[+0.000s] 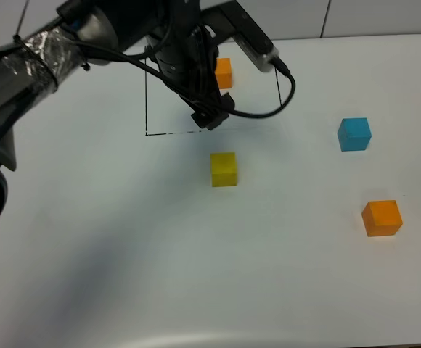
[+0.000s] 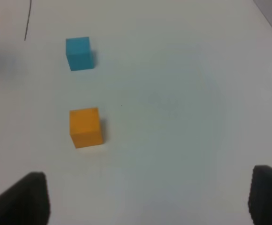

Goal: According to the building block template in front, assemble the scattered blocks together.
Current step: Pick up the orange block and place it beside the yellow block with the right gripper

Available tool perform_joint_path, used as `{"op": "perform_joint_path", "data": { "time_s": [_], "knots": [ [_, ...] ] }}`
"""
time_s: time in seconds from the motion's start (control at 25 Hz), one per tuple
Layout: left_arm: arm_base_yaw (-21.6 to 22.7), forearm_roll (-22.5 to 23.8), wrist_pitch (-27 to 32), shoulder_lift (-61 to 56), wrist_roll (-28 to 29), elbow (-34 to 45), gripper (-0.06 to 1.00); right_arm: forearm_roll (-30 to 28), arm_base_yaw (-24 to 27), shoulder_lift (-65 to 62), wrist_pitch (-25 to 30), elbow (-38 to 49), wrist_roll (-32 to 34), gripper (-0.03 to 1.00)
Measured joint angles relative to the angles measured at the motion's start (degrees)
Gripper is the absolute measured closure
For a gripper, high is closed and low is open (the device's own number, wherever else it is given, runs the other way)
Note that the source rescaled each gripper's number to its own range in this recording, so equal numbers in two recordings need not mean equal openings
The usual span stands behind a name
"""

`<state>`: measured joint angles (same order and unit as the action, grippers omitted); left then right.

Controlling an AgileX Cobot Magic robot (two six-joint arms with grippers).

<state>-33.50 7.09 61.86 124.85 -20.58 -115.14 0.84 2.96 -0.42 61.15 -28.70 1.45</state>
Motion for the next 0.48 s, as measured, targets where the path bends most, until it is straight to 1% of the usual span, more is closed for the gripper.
{"op": "perform_joint_path", "data": {
  "time_s": [0.12,0.2,0.32,0.48],
  "knots": [
    [3.09,0.19,1.41,-1.5,6.67,0.0,0.0,0.0,0.0,0.0,0.0,0.0,0.0,0.15],
    [5.57,0.11,3.66,-2.47,9.33,0.55,0.0,0.0,0.0,0.0,0.0,0.0,0.0,0.15],
    [10.04,-1.09,4.55,-5.08,11.31,3.69,0.0,0.0,0.0,0.0,0.0,0.0,0.0,0.15],
    [15.39,-2.32,1.54,-10.79,12.03,10.31,0.01,0.0,0.0,0.0,0.0,0.0,0.07,0.15]
  ]
}}
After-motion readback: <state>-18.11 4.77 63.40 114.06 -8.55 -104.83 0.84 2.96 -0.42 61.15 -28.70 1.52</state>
